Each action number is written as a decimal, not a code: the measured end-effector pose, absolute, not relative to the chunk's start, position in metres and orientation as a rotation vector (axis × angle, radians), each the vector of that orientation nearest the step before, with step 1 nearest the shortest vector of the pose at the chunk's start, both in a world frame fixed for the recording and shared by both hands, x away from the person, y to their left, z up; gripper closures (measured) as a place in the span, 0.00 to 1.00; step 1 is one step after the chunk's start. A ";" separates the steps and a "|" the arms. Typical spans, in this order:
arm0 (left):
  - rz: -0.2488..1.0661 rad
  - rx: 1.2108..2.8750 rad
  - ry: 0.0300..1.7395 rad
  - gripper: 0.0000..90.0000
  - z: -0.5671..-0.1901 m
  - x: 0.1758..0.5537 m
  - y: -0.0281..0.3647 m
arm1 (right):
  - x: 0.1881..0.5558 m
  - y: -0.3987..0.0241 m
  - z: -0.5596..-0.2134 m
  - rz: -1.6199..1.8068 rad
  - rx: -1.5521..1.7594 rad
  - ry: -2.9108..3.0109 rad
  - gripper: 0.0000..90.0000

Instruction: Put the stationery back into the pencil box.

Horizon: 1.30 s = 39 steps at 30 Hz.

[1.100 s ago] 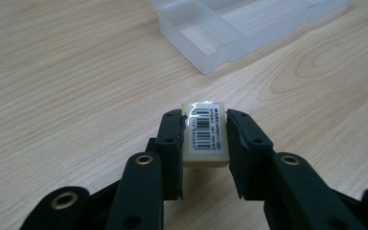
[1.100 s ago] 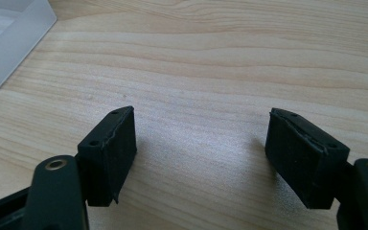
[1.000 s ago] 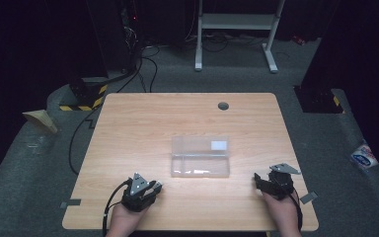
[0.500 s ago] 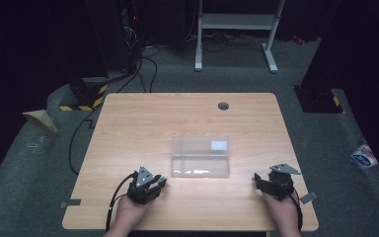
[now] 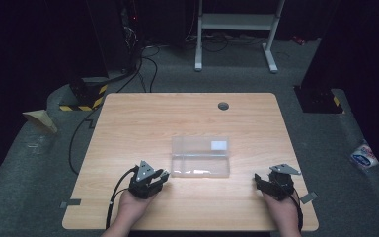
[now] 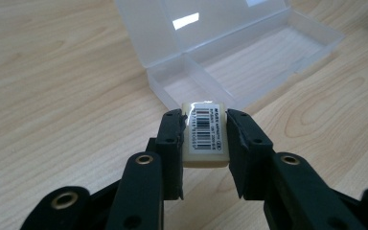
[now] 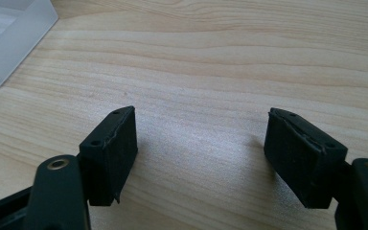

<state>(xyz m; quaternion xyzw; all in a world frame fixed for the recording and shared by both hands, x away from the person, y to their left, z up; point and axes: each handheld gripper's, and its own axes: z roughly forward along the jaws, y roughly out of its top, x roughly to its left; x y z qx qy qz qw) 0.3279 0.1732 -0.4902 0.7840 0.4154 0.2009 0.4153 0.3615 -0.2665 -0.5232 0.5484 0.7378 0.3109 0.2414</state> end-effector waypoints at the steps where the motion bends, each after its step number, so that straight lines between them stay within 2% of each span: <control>1: 0.514 1.972 1.038 0.76 -0.489 0.328 0.172 | 0.361 -0.266 -0.523 0.850 1.499 2.018 0.30; 33: 0.503 1.947 1.097 0.76 -0.484 0.367 0.146 | 0.362 -0.266 -0.523 0.851 1.502 2.017 0.31; 39: 0.468 1.920 1.140 0.76 -0.487 0.373 0.146 | 0.362 -0.266 -0.523 0.851 1.503 2.018 0.31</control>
